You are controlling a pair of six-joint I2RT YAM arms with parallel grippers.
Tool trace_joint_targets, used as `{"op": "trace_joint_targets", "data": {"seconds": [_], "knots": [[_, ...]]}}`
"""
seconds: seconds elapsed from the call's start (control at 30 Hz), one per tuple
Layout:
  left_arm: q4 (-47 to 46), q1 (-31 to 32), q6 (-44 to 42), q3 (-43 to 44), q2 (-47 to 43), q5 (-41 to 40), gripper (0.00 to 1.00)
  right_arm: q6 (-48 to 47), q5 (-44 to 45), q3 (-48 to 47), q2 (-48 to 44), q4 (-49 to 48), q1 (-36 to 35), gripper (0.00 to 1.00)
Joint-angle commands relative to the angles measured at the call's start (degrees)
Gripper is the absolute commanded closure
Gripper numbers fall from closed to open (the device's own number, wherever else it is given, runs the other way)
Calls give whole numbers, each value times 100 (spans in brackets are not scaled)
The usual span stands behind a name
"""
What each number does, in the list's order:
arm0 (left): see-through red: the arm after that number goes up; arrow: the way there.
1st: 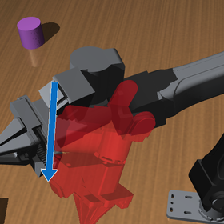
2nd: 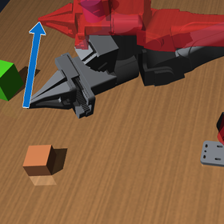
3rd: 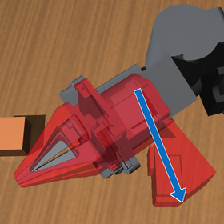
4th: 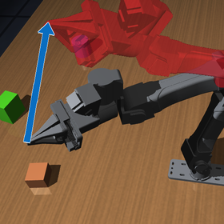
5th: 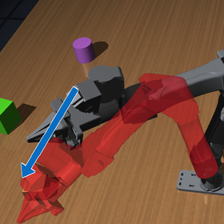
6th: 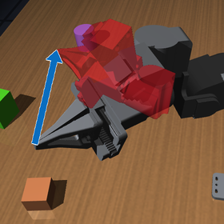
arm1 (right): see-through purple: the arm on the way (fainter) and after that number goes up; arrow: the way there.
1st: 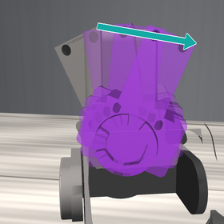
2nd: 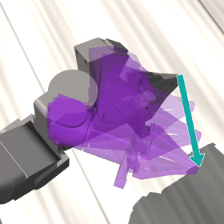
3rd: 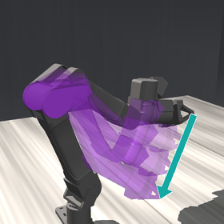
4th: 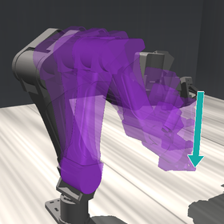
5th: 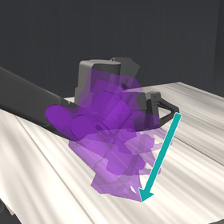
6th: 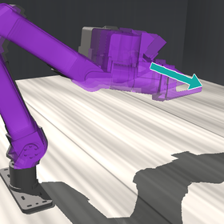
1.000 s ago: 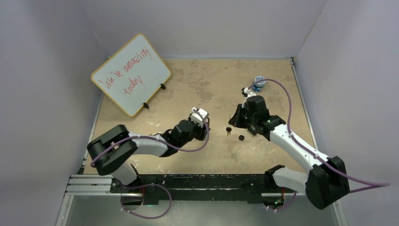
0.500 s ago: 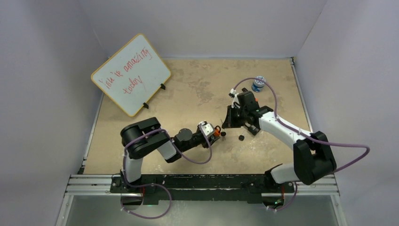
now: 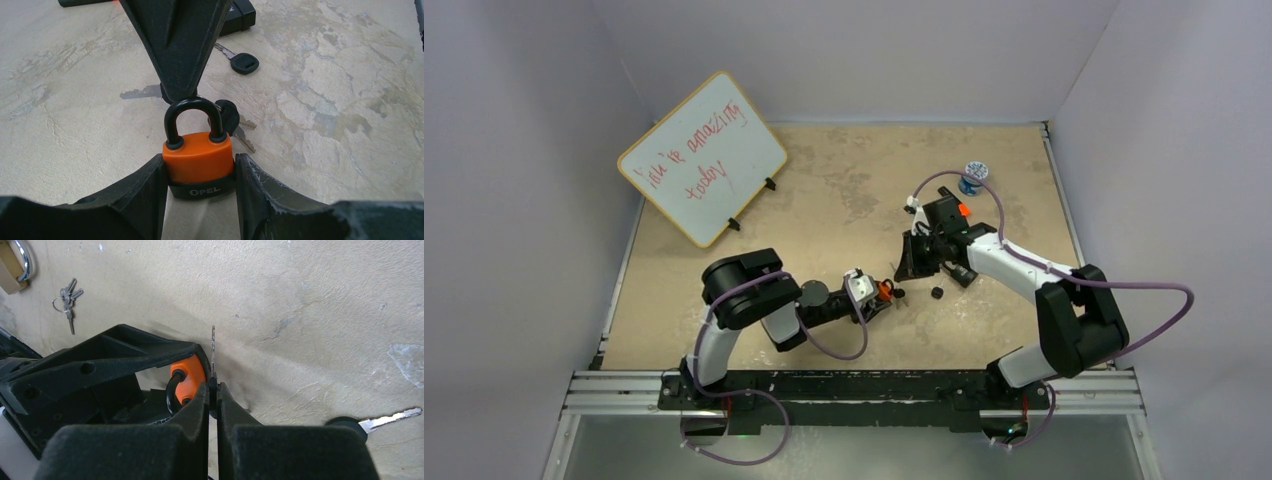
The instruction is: Unlock with the key
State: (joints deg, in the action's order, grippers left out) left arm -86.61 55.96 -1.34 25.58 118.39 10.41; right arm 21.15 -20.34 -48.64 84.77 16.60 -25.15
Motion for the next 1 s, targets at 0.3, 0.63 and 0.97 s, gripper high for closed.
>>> {"op": "trace_joint_targets", "data": {"seconds": [0.3,0.63,0.97], "knots": [[-131,21,-164,-374,-515,-349,12,187,-44,-20,-321,410,-51,100],[2224,20,1026,-543,-2993,-1590,7,624,782,13,-1161,497,-27,100],[8879,-136,4184,2258,-3855,-4131,4,799,1169,318,-1467,387,-9,100]]}}
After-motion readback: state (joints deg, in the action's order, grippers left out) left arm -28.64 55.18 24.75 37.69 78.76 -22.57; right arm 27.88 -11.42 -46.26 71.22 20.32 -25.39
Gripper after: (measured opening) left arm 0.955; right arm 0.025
